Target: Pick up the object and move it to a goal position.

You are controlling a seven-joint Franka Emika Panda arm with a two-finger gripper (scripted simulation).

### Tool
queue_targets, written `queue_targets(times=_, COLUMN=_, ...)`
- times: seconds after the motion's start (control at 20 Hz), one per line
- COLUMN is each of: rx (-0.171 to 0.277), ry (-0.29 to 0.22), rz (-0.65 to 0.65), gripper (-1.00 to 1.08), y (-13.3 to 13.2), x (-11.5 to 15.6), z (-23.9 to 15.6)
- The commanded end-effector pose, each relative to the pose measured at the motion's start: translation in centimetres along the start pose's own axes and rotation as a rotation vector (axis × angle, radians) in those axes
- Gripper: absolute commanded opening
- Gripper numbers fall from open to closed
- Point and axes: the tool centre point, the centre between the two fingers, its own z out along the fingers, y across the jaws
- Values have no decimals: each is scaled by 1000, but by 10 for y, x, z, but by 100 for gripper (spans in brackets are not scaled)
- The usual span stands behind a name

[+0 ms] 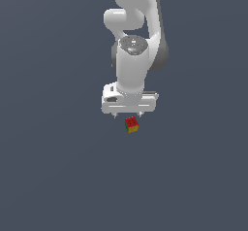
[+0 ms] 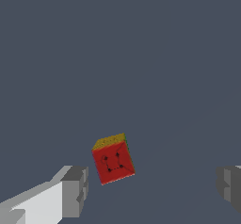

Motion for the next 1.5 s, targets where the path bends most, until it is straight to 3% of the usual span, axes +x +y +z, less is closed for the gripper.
queue_targets(times=0.0, rx=0, ry=0, rz=0, gripper=100, y=0, x=0, z=0)
queue_targets(times=0.5, rx=28, ry=-1, rz=69, gripper=100, y=5, x=-1, z=4)
queue_targets(times=1.0, rx=28, ry=-2, rz=81, gripper=100, y=4, x=-1, z=5)
queue_targets(times=1.45, rx=31, ry=-8, rz=186, gripper=100, y=0, x=-4, z=13)
